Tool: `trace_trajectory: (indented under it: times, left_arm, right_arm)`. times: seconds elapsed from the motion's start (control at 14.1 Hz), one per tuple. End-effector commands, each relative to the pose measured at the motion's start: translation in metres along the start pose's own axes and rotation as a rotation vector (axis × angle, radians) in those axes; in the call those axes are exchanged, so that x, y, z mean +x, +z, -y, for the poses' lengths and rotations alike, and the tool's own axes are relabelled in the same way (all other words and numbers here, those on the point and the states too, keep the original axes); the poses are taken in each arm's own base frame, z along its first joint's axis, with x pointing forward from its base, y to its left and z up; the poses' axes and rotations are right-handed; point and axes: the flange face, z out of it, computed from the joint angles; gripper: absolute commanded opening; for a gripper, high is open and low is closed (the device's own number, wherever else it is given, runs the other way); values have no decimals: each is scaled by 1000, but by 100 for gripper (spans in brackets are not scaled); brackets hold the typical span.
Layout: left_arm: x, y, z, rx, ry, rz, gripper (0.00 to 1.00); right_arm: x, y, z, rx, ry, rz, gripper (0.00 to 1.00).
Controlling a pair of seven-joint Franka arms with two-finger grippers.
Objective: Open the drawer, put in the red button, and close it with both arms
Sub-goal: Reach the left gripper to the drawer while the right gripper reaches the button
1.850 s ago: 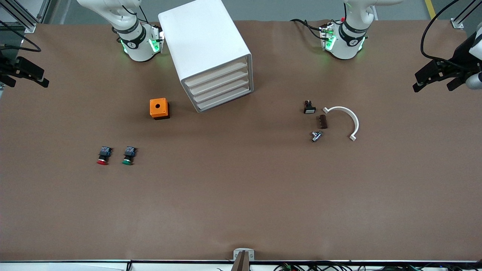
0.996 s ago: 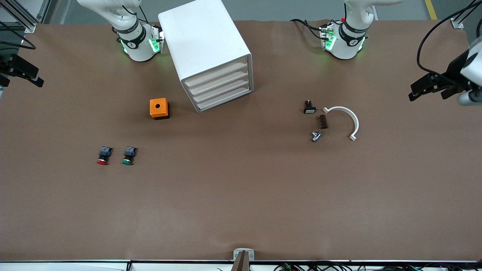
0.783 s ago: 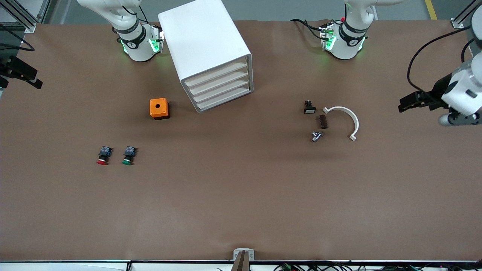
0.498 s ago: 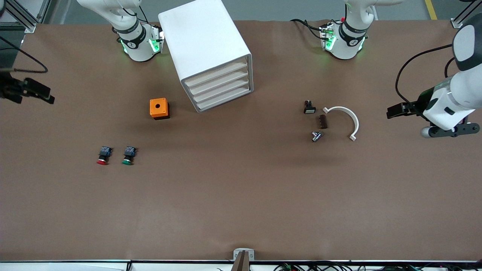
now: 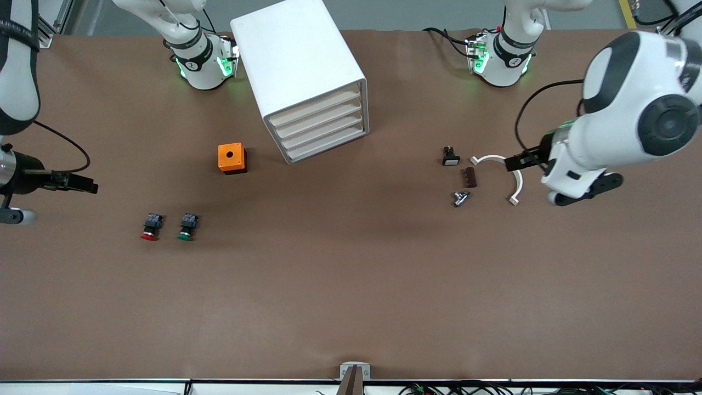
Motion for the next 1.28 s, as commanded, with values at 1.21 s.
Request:
trace_trajectory:
  times: [1.21]
  left_arm:
    - [-56, 254, -249, 351, -1061, 714, 100]
  right_arm:
    - [1, 262, -17, -8, 114, -213, 100]
